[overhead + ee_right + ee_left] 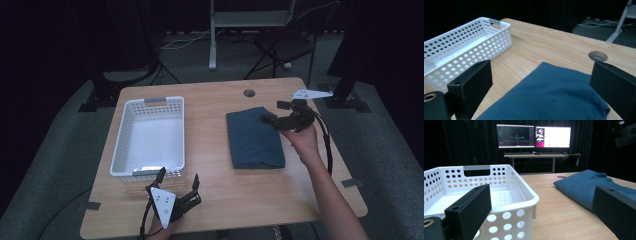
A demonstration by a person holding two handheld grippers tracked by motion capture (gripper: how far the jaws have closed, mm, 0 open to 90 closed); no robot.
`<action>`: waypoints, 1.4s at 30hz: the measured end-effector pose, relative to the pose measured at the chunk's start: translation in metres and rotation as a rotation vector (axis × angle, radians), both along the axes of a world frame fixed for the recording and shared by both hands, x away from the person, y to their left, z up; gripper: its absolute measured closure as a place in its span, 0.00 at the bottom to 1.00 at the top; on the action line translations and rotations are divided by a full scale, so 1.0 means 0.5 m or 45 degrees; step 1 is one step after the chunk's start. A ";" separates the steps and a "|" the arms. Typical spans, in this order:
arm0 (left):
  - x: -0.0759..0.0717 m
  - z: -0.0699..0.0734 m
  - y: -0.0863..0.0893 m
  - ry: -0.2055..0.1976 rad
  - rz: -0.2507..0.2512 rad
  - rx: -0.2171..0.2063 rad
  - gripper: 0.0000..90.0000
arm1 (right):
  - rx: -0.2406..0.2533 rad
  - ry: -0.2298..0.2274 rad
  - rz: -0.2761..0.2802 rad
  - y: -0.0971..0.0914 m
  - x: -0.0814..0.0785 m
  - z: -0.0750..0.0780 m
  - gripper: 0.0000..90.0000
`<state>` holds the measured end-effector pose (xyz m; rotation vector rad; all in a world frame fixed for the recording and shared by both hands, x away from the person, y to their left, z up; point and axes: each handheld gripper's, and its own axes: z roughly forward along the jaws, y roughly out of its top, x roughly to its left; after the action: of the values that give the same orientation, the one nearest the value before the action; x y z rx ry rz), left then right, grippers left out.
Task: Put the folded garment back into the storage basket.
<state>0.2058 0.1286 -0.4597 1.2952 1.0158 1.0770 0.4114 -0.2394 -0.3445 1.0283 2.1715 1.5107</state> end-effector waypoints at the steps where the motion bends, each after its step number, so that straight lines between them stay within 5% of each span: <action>1: 0.000 0.000 0.000 0.001 0.000 0.001 0.05 | 0.000 0.000 0.000 0.000 0.000 0.000 0.05; 22: 0.000 0.000 0.000 -0.002 -0.004 -0.001 0.05 | -0.082 0.220 -0.106 -0.011 0.108 -0.098 0.05; 42: -0.001 0.000 0.001 -0.004 -0.009 0.000 0.05 | -0.135 0.408 -0.147 -0.009 0.154 -0.185 0.05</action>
<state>0.2054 0.1290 -0.4598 1.2957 1.0083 1.0732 0.4885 -0.2441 -0.4368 1.4131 2.3236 1.2352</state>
